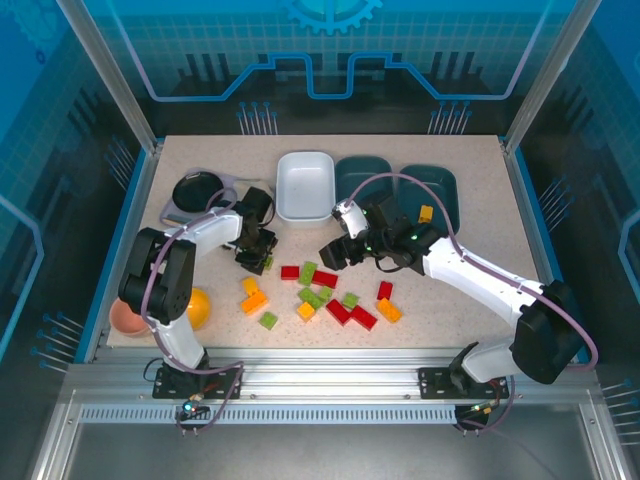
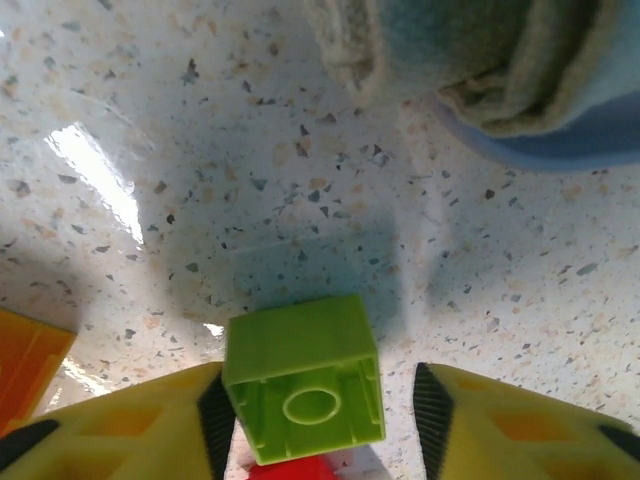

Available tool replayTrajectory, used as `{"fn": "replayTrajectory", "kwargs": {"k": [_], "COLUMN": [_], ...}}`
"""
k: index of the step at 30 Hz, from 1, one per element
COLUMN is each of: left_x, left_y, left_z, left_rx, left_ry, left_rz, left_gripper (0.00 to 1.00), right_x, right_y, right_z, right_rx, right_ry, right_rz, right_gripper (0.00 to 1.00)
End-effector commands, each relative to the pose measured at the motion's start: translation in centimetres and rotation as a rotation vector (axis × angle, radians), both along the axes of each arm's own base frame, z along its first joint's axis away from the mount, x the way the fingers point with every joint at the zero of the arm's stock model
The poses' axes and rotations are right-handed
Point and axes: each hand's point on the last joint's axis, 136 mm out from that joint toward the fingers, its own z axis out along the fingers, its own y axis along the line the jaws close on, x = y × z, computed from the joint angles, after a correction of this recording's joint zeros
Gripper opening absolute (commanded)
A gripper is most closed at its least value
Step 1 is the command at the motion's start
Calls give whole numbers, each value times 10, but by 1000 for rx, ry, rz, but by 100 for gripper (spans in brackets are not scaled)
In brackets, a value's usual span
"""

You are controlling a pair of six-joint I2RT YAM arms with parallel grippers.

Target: Sort the legos into containers by color

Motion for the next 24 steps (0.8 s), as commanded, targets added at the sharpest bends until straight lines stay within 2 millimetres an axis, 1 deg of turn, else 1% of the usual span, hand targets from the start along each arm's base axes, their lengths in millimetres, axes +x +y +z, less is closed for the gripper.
{"fn": "replayTrajectory", "kwargs": {"k": [1,3,5,7,9,12,13,14,15,16,18,19,21,24], "left_x": [-4,-4,-3,-1,3,16,23,34,44,55,76,89,111,143], "left_y": [6,5,6,6,3,-4,-7,-11,-15,-20,-32,-40,-54,-75], "left_z": [-15,-16,-11,-1,13,50,63,79,89,99,111,115,115,105], "left_rx": [26,23,34,49,58,97,114,125,132,140,145,139,114,95], "left_ry": [22,15,-2,-25,-55,-128,-159,-202,-234,-262,-305,-328,-354,-372], "left_rz": [-7,-13,-25,-40,-64,-141,-174,-208,-243,-282,-349,-378,-433,-516], "left_gripper": [45,39,34,33,33,33,33,33,33,33,33,33,33,34], "right_x": [-2,0,3,7,11,16,17,18,18,18,15,14,10,5], "right_y": [2,-2,-10,-20,-31,-52,-60,-71,-80,-91,-111,-119,-133,-146], "right_z": [7,5,3,2,3,4,3,0,-5,-10,-23,-29,-40,-51], "right_rx": [16,16,8,2,12,-11,-22,-41,-59,-74,-101,-103,-108,-98], "right_ry": [5,16,23,28,34,31,36,48,65,93,157,191,251,344], "right_rz": [-6,-33,-70,-118,-163,-245,-278,-322,-363,-410,-500,-538,-601,-667], "right_gripper": [76,76,75,75,75,75,75,75,75,75,75,75,75,74]}}
